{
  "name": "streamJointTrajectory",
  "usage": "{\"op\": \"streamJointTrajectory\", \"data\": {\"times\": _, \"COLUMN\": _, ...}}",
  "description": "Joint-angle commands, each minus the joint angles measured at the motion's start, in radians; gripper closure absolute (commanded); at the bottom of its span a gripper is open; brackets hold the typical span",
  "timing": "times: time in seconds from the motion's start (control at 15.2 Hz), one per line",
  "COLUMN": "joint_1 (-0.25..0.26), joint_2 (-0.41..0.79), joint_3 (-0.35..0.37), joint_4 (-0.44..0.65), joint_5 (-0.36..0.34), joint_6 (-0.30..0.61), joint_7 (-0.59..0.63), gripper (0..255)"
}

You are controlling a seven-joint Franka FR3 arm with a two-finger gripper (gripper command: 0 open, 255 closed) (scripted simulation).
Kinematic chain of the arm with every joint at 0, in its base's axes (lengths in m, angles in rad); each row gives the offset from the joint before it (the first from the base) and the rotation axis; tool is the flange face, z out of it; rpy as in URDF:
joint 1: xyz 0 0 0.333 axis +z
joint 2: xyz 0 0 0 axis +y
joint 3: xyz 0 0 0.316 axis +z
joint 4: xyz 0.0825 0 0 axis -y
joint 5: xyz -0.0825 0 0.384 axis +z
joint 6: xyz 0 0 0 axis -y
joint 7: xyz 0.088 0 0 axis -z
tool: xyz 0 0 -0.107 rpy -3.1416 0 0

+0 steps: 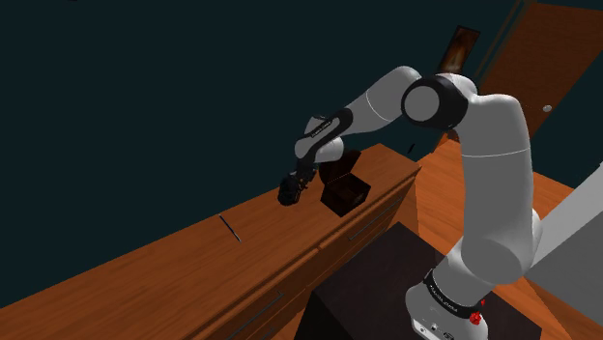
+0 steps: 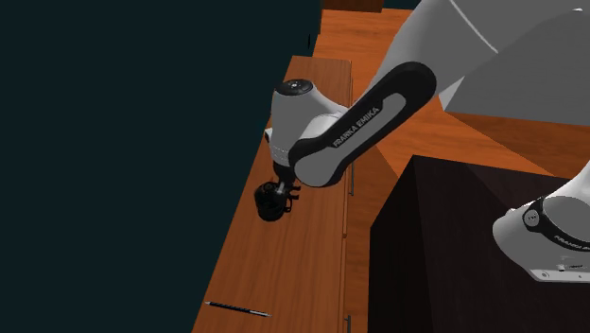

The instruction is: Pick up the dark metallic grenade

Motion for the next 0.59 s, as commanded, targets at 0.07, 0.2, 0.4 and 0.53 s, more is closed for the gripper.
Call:
{"op": "streamJointTrajectory", "data": {"times": 0.07, "joint_1": 0.003, "joint_2": -0.036, "joint_3": -0.004, "joint_4": -0.009, "joint_5": -0.005, "joint_6": -0.026, "joint_7": 0.006, "gripper": 255}}
{"op": "streamJointTrajectory", "data": {"times": 0.2, "joint_1": 0.005, "joint_2": -0.058, "joint_3": -0.007, "joint_4": -0.014, "joint_5": -0.008, "joint_6": -0.044, "joint_7": 0.010, "gripper": 255}}
{"op": "streamJointTrajectory", "data": {"times": 0.4, "joint_1": 0.008, "joint_2": -0.091, "joint_3": -0.012, "joint_4": -0.018, "joint_5": -0.013, "joint_6": -0.072, "joint_7": 0.016, "gripper": 255}}
{"op": "streamJointTrajectory", "data": {"times": 0.53, "joint_1": 0.008, "joint_2": -0.093, "joint_3": -0.012, "joint_4": -0.018, "joint_5": -0.014, "joint_6": -0.073, "joint_7": 0.016, "gripper": 255}}
